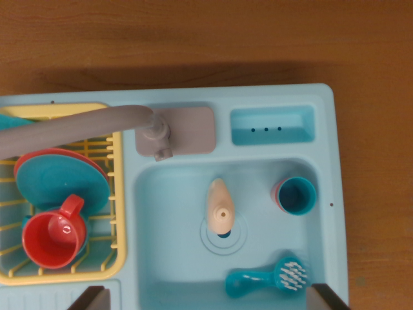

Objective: Pick detergent from the sink

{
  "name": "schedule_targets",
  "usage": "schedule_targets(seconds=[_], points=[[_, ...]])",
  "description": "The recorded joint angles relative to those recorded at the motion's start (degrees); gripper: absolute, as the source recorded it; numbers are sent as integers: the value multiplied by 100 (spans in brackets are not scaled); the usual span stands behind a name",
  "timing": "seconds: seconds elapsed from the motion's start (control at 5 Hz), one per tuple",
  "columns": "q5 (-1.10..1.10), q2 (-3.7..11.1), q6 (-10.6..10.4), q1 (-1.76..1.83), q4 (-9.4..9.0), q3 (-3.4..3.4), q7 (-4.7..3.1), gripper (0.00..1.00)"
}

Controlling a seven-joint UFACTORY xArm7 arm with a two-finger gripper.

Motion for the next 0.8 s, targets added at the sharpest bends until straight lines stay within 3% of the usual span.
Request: schedule_targets(seconds=[0.6,0.8], points=[[27,107,-264,-18,-191,-20,-65,0],[27,107,-264,-18,-191,-20,-65,0]])
